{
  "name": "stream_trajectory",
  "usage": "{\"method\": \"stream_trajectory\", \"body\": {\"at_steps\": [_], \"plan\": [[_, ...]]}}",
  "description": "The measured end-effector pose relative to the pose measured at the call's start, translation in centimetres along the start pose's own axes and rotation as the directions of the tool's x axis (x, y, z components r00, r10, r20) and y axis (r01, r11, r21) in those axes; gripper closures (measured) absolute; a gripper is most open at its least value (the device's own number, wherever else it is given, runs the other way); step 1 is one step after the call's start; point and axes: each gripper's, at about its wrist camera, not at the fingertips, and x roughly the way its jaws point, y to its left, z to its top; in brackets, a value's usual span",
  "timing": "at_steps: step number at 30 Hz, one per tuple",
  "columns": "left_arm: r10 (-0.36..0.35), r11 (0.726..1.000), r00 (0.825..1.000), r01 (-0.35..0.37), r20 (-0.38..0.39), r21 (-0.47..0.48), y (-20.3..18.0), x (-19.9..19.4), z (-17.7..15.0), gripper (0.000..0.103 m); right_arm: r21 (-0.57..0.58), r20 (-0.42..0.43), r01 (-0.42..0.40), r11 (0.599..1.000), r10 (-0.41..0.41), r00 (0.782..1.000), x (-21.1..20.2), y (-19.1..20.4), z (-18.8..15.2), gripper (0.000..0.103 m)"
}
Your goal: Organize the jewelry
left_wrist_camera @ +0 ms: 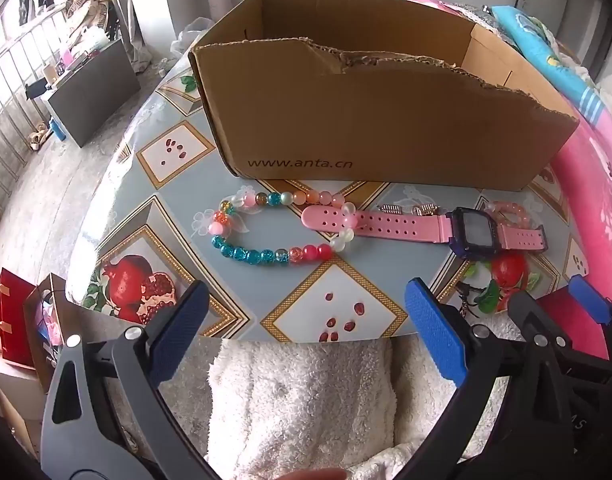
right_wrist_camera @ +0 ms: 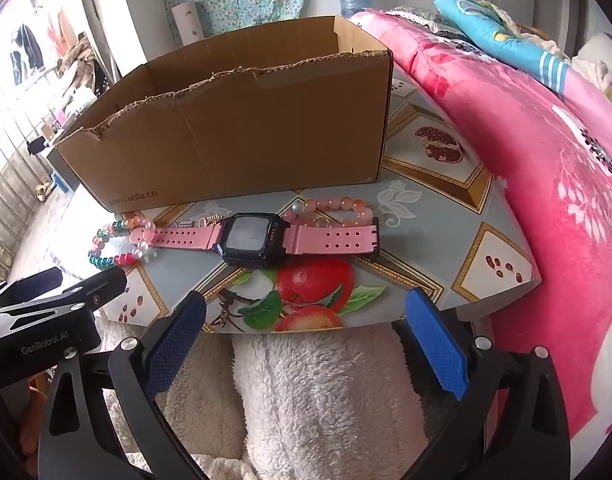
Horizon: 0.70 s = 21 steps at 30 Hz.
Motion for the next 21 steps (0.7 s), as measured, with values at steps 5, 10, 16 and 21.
{"method": "stream_trajectory", "body": {"at_steps": [5, 10, 16, 21], "plan": [[0.002, 1.0, 1.0, -0.002, -0.003, -0.01, 0.1, 0.0, 0.0, 0.008, 0.001, 0.0, 0.0, 1.0, 0.0, 1.0, 0.1, -0.3, 0.2, 0.005], [0.002, 1.0, 1.0, -0.002, -0.003, -0.024, 0.3, -0.3, 0.1, 0.008, -0.009, -0.005, 0.008, 1.0, -0.008, 1.0, 0.1, 0.3, 0.0, 0.005], [-0.012, 1.0, 1.0, 0.012, -0.002, -0.018, 0.9, 0.1, -0.2, 0.008, -0.013, -0.005, 0.009, 1.0, -0.009, 1.0, 0.1, 0.4, 0.0, 0.005], [-0.01, 1.0, 1.0, 0.01, -0.002, -0.021, 1.1, 0.1, -0.2, 0.008, -0.011, -0.007, 0.012, 1.0, -0.012, 1.0, 0.0, 0.5, 0.0, 0.005]]}}
